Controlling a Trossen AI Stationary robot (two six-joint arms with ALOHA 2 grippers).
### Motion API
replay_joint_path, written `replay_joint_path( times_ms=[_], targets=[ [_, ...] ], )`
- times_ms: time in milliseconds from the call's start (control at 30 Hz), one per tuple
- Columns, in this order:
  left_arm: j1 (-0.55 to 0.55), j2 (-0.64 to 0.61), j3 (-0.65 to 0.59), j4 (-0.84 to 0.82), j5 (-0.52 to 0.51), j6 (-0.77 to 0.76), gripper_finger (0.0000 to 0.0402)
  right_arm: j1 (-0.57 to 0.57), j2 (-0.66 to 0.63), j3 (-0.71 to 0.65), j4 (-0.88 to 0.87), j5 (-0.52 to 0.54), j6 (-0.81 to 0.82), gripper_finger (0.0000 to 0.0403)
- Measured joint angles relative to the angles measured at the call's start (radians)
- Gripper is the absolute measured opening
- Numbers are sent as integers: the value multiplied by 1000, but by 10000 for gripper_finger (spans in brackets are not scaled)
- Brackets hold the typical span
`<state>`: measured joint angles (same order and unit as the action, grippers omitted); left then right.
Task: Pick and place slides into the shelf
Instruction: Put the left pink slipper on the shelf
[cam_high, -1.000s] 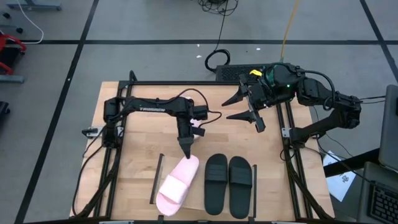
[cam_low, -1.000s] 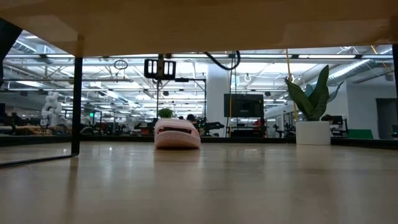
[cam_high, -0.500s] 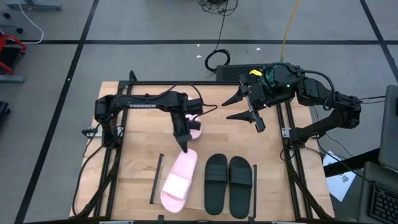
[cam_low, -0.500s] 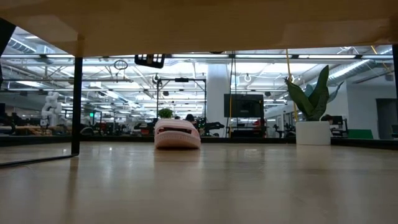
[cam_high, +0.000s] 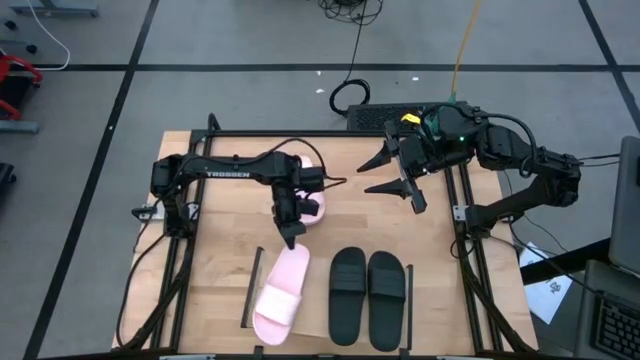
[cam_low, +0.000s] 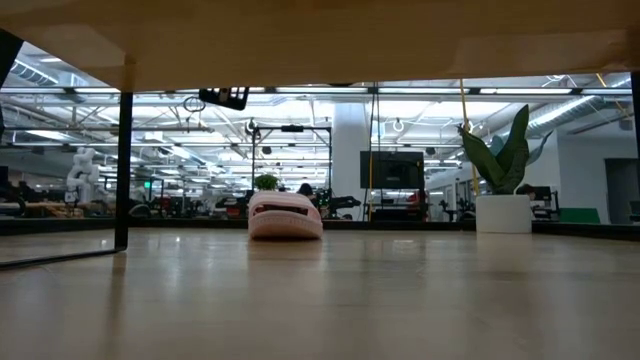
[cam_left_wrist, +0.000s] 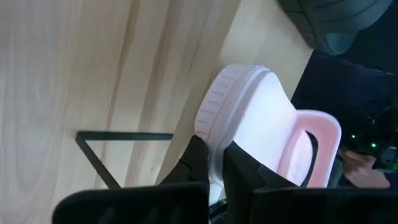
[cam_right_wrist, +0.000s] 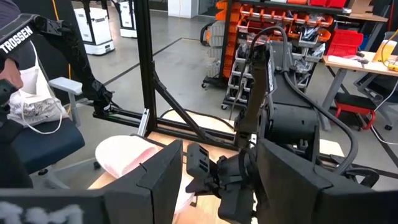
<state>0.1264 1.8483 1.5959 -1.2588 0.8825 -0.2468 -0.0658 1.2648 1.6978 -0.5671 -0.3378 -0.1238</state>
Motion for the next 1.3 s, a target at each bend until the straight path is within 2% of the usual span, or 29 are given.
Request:
replay_joint_path(
  times_ms=[467, 700, 933, 1300],
  targets=[
    [-8, -43, 1, -76, -73, -69, 6, 0, 0, 0, -15, 0, -17, 196],
    [-14, -70, 1, -49, -116, -126, 6, 0, 0, 0, -10, 0, -37, 196],
    [-43, -69, 1, -59, -118, -119, 8, 0, 0, 0, -10, 0, -34, 196],
    [-50, -69, 1, -67, -181, -106, 18, 0, 0, 0, -10, -3, -30, 196]
  ],
)
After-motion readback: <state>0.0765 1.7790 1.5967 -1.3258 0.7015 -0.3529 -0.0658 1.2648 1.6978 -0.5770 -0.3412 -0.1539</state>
